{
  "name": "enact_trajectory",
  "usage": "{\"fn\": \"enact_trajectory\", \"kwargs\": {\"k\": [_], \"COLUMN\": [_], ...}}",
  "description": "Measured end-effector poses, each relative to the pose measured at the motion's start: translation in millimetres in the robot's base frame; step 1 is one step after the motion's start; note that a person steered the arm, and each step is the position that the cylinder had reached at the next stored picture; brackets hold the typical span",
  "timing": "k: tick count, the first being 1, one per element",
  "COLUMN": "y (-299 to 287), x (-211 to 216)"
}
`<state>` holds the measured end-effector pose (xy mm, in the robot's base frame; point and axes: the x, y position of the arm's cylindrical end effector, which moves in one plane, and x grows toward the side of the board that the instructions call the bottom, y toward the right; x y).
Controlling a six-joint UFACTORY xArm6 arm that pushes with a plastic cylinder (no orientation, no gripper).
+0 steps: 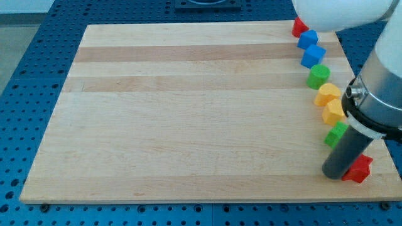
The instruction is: Move the red star into the green star
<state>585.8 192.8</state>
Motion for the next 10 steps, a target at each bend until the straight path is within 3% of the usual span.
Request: {"fn": "enact_trajectory", "kwargs": {"k": [3,7,10], "y": [-25,-17,53], "x": [32,33,32]}}
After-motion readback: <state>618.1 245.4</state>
